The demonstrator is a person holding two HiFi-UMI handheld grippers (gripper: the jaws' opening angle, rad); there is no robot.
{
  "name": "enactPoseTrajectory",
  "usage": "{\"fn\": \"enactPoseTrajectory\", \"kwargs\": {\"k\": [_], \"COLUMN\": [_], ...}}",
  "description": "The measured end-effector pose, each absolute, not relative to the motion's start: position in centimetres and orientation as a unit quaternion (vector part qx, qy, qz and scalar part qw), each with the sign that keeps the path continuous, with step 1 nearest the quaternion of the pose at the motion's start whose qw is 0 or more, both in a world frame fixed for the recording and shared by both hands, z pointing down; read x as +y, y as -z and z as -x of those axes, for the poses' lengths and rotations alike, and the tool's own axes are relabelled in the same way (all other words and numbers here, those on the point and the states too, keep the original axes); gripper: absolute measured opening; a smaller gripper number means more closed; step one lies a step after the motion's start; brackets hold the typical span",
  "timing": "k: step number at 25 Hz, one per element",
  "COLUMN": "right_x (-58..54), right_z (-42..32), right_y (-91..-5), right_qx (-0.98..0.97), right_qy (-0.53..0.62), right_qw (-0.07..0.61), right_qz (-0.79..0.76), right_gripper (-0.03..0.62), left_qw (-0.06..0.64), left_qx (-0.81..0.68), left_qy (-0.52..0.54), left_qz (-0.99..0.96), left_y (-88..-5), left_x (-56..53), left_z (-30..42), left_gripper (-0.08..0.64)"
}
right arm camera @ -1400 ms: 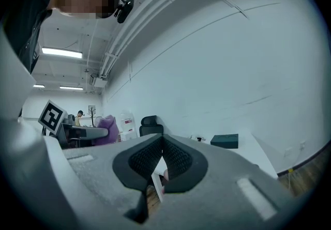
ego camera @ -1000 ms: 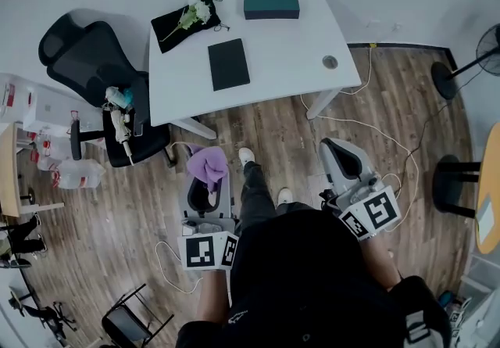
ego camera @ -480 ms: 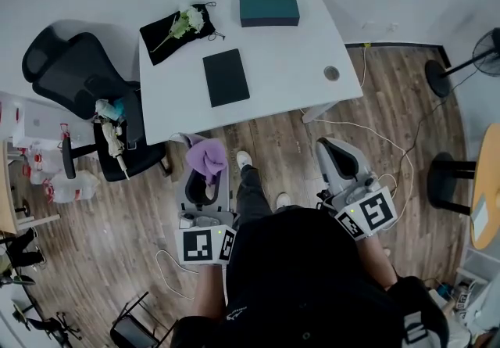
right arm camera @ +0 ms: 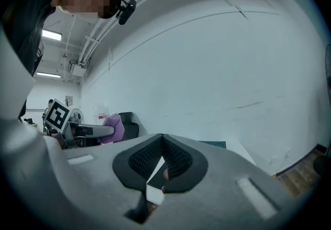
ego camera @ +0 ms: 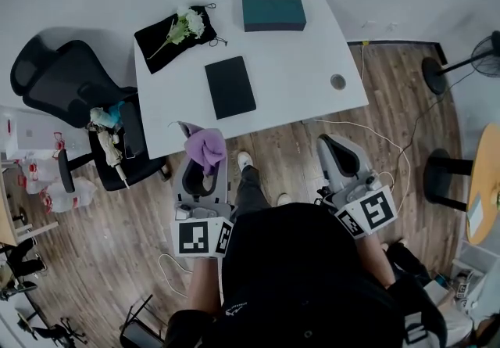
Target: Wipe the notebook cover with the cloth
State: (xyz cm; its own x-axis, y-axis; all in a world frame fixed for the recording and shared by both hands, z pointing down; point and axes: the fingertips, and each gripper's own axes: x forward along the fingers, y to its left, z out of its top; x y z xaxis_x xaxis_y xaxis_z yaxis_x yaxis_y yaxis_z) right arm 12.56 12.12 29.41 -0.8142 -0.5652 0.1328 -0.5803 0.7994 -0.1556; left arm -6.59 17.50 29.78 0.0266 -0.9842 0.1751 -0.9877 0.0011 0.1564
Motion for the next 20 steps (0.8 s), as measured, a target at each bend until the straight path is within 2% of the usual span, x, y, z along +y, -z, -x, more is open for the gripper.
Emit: {"fn": "enactPoseTrajectory", "kwargs": {"k": [20], "right_x": [3.8], "right_z": [-1.9], "right_y": [-29.6], "right_qx": [-0.937], "right_qy": [-0.089], "right_qw": [0.039], "right_qz": [-0.337], "right_gripper": [0.005], "left_qw": [0.142], "left_qx": [-0.638], "left_qy": [-0.017], "left_qz": [-0.757], "left_y": [-31.6], "left_x": [7.5], "left_z": [14.5], "left_gripper": [0.178]}}
